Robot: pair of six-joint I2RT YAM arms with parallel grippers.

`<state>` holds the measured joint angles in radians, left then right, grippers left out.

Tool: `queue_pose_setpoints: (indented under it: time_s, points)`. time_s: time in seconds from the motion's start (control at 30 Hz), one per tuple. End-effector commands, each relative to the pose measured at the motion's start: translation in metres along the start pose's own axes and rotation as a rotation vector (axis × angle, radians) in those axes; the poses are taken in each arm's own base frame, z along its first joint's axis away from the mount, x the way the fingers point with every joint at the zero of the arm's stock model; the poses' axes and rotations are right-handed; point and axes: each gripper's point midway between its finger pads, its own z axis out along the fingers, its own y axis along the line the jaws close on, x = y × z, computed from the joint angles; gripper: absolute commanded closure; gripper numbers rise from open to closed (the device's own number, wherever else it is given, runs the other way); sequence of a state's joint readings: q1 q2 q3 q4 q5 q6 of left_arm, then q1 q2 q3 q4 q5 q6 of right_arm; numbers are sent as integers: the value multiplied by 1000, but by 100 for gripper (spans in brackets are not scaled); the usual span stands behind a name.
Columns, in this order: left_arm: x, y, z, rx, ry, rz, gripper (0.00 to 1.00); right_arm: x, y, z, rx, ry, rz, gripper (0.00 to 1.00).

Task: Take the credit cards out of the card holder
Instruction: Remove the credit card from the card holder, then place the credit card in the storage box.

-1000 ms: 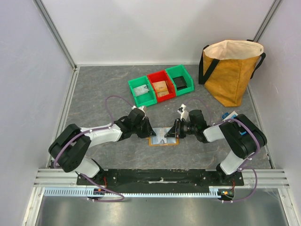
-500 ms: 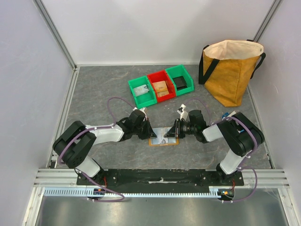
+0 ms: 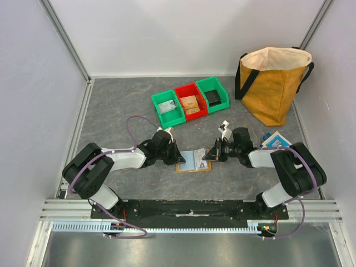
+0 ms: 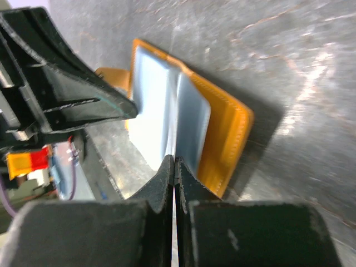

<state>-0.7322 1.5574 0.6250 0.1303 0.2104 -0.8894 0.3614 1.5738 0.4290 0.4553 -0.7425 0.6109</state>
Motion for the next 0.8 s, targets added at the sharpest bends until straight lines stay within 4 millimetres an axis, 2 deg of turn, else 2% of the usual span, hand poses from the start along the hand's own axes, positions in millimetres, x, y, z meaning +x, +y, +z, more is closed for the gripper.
queue_pose_setpoints:
  time_s: [0.0, 0.13, 0.2, 0.37, 0.43, 0.6, 0.67, 0.77]
  points:
    - [10, 28, -6, -100, 17, -7, 88, 0, -16, -16, 118, -10, -59, 100]
    - [-14, -1, -22, -38, -52, 84, 75, -12, 3, -29, 113, -35, -113, 100]
    - [-29, -14, -37, -30, -96, 148, 68, -21, 15, -35, 107, -58, -141, 100]
    - [-74, -52, -88, 15, -247, 378, 41, -37, 51, -52, 60, -70, -231, 100]
    - [-84, -68, -108, 42, -277, 496, 33, -46, 70, -60, 34, -86, -283, 100]
    - [-93, -103, -156, 126, -322, 772, 21, -60, 120, -76, -54, -84, -435, 100]
    - [-91, -116, -173, 174, -326, 873, 11, -62, 137, -81, -90, -73, -491, 100]
    - [-81, -135, -193, 270, -304, 1015, 10, -62, 166, -85, -167, -59, -579, 100]
